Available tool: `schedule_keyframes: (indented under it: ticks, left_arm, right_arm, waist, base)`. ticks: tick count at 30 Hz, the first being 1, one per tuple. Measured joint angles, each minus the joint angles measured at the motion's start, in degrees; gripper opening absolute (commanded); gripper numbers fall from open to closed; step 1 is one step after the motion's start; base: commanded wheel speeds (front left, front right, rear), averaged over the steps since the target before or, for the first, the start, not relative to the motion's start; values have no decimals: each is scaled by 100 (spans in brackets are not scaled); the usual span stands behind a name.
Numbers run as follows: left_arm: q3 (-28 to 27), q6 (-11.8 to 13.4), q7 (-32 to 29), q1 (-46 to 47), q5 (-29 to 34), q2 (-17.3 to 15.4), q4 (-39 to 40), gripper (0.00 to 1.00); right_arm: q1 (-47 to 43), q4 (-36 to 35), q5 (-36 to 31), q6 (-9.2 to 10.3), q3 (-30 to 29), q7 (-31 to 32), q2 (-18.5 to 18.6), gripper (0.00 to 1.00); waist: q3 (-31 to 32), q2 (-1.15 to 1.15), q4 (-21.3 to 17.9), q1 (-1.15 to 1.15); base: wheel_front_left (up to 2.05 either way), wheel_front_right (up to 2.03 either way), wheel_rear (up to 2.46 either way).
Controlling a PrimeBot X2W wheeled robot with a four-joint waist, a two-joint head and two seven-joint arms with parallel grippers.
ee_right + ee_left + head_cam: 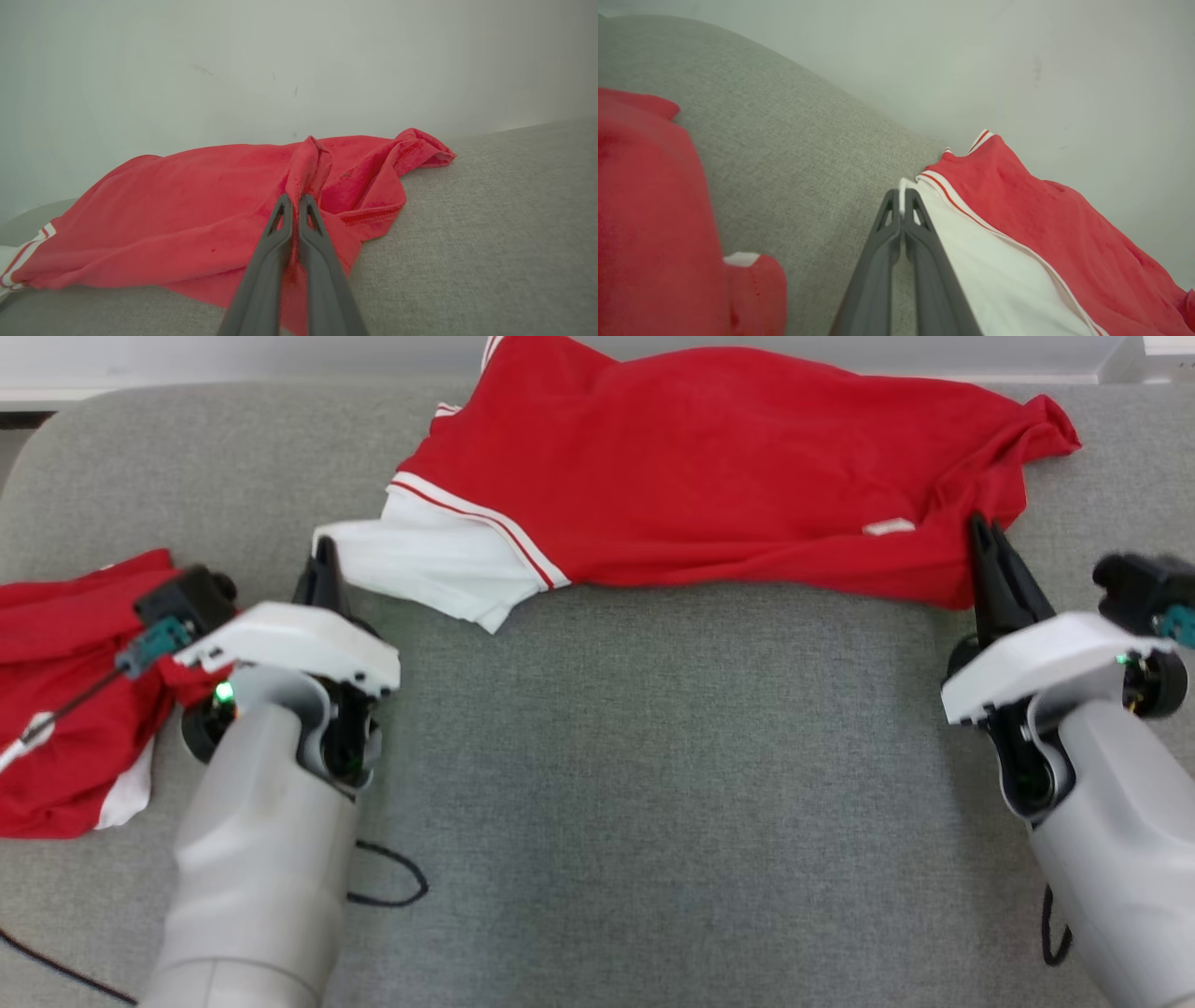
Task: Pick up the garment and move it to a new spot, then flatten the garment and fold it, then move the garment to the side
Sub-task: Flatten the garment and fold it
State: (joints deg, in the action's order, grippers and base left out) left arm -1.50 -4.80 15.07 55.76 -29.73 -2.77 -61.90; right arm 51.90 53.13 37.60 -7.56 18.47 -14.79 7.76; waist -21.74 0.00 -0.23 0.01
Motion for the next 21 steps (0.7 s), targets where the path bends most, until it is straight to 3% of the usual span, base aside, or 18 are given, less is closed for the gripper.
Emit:
schedule_keyframes:
  ticks: [6,15,21]
  left_arm:
    - [-156,-152,1,-998,315,11,1107,0]
    - [-304,-222,0,-3249,564,9,3304,0]
    - [-268,297,-703,-4853,644,3,5391,0]
  right_arm:
    - [-1002,-1238,227,1,-187,-24,313,0]
    - [-3072,-3206,-208,0,-601,-23,568,0]
    - [-4415,-3938,-336,0,-801,32,626,0]
  waist:
    - [136,0,-7,0]
    - [669,0,39,-1]
    - [1070,0,130,-2]
  base:
    - [0,0,0]
    - [0,0,0]
    - [0,0,0]
